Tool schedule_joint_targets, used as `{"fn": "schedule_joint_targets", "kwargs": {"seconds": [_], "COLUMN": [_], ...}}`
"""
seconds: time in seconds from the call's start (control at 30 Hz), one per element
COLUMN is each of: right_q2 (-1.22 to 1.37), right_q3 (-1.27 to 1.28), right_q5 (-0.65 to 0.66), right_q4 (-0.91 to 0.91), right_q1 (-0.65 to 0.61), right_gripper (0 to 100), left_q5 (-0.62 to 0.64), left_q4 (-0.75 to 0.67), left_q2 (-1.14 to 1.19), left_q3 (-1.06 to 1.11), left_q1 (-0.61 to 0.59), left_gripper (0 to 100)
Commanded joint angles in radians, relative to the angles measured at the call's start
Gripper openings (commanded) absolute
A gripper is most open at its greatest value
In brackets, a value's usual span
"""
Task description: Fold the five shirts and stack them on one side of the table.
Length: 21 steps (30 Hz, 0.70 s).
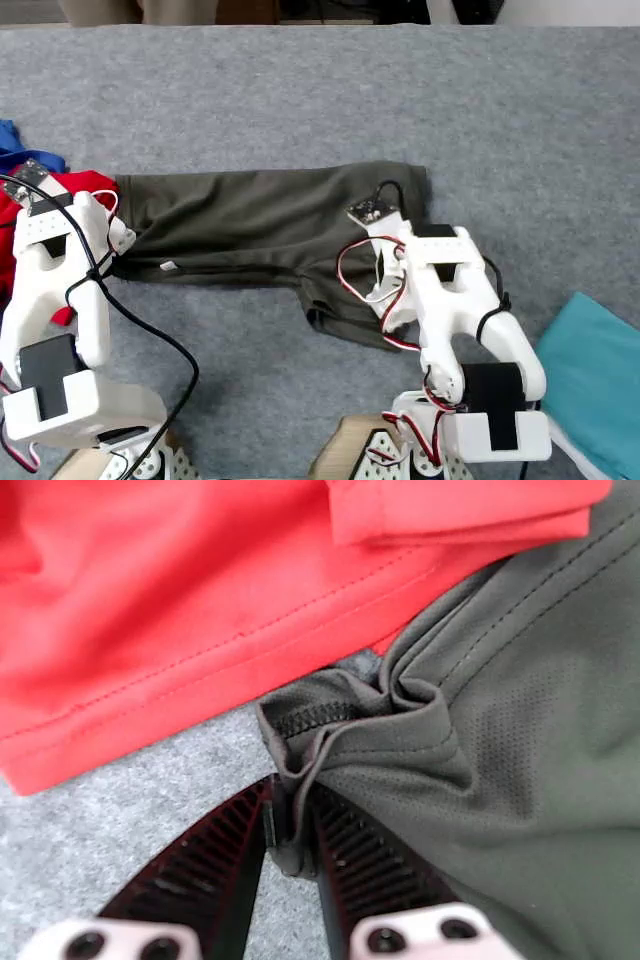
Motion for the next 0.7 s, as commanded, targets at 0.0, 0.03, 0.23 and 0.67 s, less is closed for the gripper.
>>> {"fn": "schedule_joint_targets", "kwargs": {"seconds": [0.0,0.03,0.23,0.67], "right_q2": [-0.035,-0.035,-0.035,-0.025], "right_q3": [-0.035,-0.059,-0.328,-0.880], "right_q5": [0.006,0.005,0.002,-0.091], "right_q4": [0.032,0.051,0.204,0.494], "right_q1": [-0.008,-0.008,-0.007,-0.010], "right_gripper": [0.5,0.6,0.5,0.5], "left_q5": [-0.003,-0.003,-0.006,-0.006], "left_q4": [-0.014,-0.012,0.003,0.250], "left_q2": [-0.013,-0.015,-0.062,-0.196], "left_q3": [-0.006,-0.008,-0.046,-0.227], "left_q1": [-0.003,-0.003,-0.008,-0.002], "left_gripper": [2,2,2,2]}}
